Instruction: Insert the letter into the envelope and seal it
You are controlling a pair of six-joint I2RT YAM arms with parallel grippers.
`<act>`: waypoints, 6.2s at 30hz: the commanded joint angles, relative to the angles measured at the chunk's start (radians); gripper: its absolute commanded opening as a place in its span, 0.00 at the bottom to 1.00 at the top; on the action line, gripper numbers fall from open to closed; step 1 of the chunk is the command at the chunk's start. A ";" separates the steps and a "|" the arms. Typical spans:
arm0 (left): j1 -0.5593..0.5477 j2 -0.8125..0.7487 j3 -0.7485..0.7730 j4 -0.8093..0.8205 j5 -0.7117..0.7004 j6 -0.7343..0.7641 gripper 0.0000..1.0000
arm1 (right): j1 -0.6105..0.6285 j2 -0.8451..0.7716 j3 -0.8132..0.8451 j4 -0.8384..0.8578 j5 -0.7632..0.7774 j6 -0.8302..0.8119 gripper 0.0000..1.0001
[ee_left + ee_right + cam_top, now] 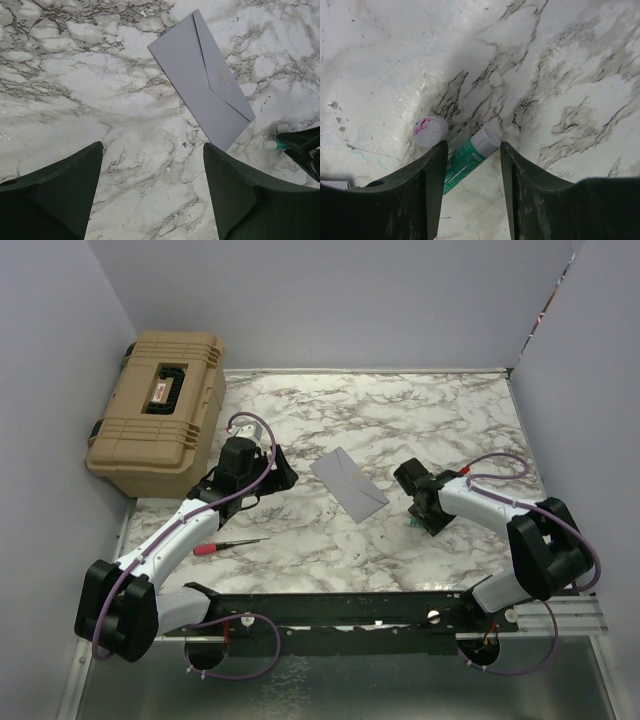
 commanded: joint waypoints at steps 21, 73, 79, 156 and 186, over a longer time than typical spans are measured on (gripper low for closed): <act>-0.003 0.014 -0.005 0.044 0.060 0.002 0.83 | -0.010 0.030 -0.058 0.063 -0.115 -0.015 0.46; -0.219 0.147 -0.003 0.754 0.593 -0.231 0.41 | 0.026 -0.359 -0.126 1.285 -0.993 -0.625 0.01; -0.221 0.150 -0.008 0.770 0.616 -0.229 0.45 | 0.027 -0.349 -0.139 1.308 -0.955 -0.591 0.01; -0.230 0.275 0.226 0.312 -0.067 0.180 0.00 | 0.154 0.001 0.430 0.372 -0.317 -0.353 0.01; -0.107 0.310 0.360 0.464 0.893 0.029 0.00 | -0.138 -0.226 0.313 0.882 -1.813 -1.198 0.00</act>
